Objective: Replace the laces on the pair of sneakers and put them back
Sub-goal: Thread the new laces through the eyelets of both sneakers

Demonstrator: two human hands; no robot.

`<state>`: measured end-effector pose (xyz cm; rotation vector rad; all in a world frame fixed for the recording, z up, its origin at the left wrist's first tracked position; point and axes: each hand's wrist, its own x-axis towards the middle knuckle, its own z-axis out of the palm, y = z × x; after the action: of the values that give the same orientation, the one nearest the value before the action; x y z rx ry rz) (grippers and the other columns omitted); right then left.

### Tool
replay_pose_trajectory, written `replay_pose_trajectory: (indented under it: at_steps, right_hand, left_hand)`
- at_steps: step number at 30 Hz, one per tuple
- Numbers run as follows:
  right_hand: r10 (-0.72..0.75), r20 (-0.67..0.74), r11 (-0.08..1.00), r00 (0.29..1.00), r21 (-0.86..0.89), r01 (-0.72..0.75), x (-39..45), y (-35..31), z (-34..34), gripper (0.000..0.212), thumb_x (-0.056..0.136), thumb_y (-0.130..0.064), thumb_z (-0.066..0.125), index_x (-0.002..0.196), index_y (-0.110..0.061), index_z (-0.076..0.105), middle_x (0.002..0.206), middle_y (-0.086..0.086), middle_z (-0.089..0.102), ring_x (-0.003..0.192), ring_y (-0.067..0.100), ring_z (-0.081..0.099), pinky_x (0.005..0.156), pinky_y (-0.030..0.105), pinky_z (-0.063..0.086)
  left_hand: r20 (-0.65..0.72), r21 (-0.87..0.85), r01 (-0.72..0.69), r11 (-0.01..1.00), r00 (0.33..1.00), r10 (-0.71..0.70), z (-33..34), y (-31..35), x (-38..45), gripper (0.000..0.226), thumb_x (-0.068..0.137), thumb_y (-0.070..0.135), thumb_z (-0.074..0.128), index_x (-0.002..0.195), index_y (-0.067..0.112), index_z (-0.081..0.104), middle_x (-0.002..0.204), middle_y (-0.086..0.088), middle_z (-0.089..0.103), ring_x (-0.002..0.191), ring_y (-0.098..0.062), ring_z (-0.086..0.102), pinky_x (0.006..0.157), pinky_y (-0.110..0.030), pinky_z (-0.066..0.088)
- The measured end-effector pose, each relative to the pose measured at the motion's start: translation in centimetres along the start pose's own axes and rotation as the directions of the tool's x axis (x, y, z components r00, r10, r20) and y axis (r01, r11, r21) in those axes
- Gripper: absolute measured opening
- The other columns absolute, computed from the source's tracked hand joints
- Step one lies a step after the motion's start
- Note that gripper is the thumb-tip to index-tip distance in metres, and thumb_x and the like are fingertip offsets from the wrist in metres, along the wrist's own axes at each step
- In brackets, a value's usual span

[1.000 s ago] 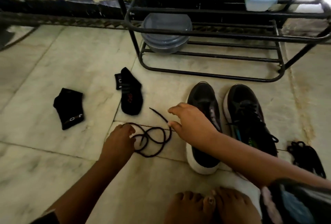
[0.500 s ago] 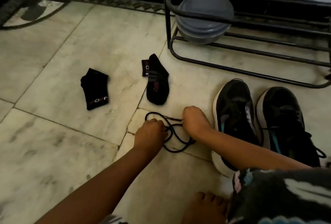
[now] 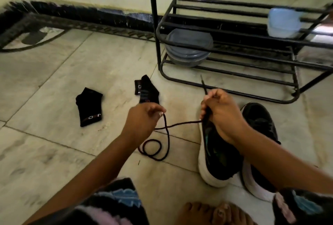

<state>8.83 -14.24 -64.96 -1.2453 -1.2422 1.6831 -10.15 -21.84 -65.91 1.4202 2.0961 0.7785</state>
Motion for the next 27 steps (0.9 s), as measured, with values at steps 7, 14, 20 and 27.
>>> replay_pose_trajectory:
  at_steps: [7,14,20,27]
  right_hand:
    - [-0.183,0.003,0.981,0.983,-0.066,0.183,-4.0,-12.0,-5.6,0.021,0.097,-0.005,0.045,0.078,-0.014,0.048,0.058,0.000,0.039,0.048,0.010,0.031,0.044,0.021,0.030]
    - [-0.281,0.193,0.936,0.940,-0.163,0.313,-10.1,-19.8,-6.2,0.021,0.096,-0.014,0.050,0.076,-0.015,0.056,0.057,-0.002,0.039,0.051,0.009,0.034,0.047,0.022,0.034]
    - [-0.218,0.188,0.935,0.958,-0.240,0.260,-12.6,-23.1,-6.8,0.017,0.095,-0.016,0.051,0.080,-0.012,0.055,0.057,-0.002,0.043,0.050,0.010,0.037,0.046,0.022,0.036]
    - [-0.162,0.198,0.879,0.967,-0.416,0.233,-13.1,-25.0,-6.2,0.014,0.095,-0.012,0.051,0.081,-0.011,0.056,0.062,0.002,0.048,0.054,0.013,0.042,0.048,0.022,0.038]
  left_hand:
    - [0.019,-0.142,-0.178,0.974,0.983,0.182,-5.8,10.9,0.7,0.013,0.075,0.017,0.077,0.086,0.014,0.069,0.071,-0.003,0.069,0.065,-0.006,0.062,0.064,-0.015,0.047]
    - [0.186,-0.253,-0.373,0.893,0.887,0.423,-12.0,22.7,-2.5,0.036,0.075,0.005,0.077,0.108,0.014,0.064,0.069,-0.002,0.071,0.064,0.001,0.065,0.058,-0.007,0.043]
    - [0.160,-0.285,-0.399,0.872,0.877,0.454,-13.4,26.4,-3.8,0.035,0.077,0.012,0.076,0.110,0.019,0.065,0.074,-0.006,0.071,0.060,0.003,0.061,0.055,-0.005,0.041]
    - [0.224,-0.404,-0.306,0.862,0.881,0.417,-13.7,25.9,-3.0,0.031,0.079,0.011,0.074,0.106,0.023,0.065,0.066,0.002,0.068,0.068,-0.014,0.055,0.062,-0.025,0.041]
